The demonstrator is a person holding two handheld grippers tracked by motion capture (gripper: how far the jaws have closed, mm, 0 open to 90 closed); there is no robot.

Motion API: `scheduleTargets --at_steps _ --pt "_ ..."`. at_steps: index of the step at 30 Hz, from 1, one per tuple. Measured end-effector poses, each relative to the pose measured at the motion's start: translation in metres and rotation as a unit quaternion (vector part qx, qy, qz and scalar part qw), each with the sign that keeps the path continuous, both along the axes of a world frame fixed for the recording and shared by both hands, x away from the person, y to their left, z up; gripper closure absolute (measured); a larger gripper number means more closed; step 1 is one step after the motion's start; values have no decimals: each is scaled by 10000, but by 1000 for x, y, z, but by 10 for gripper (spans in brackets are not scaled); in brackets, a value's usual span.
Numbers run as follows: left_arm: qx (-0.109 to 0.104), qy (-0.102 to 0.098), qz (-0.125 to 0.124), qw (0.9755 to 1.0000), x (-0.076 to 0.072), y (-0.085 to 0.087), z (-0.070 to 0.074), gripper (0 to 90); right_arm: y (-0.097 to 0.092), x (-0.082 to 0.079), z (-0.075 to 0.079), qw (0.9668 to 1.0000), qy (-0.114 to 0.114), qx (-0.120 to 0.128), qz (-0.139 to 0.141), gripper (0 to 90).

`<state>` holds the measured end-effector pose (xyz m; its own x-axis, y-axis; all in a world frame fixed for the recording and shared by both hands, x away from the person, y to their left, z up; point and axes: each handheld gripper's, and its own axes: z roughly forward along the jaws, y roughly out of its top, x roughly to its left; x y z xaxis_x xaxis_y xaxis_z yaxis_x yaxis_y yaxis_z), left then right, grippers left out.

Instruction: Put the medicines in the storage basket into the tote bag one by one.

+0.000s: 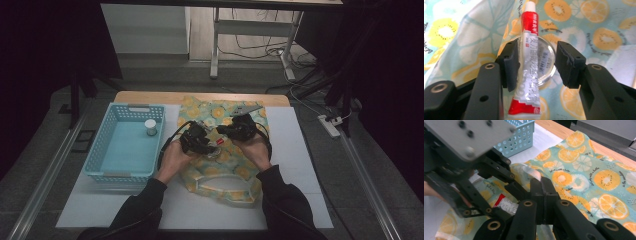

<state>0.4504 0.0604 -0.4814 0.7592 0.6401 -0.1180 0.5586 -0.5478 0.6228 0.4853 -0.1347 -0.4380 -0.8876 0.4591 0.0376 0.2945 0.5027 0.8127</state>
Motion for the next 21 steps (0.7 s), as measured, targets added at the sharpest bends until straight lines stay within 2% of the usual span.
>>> scheduleTargets --at_steps 4,6,8,12,16,21 --pt "-244 136 -144 9995 -5 6 5 466 0 0 0 10000 0 0 -2 900" --pt "-266 60 -206 9994 -8 10 7 428 -1 0 0 10000 4 -4 3 900" --pt "-196 -62 -235 9995 -11 13 10 389 0 0 0 10000 5 -13 3 900" --pt "-207 -104 -125 9997 -14 23 15 306 0 0 0 10000 5 -17 5 900" --pt "-328 -110 31 9994 -14 36 20 204 0 0 -1 10000 5 -24 7 900" --pt "-290 -112 160 9994 -16 52 27 162 0 0 -1 10000 5 -22 12 900"
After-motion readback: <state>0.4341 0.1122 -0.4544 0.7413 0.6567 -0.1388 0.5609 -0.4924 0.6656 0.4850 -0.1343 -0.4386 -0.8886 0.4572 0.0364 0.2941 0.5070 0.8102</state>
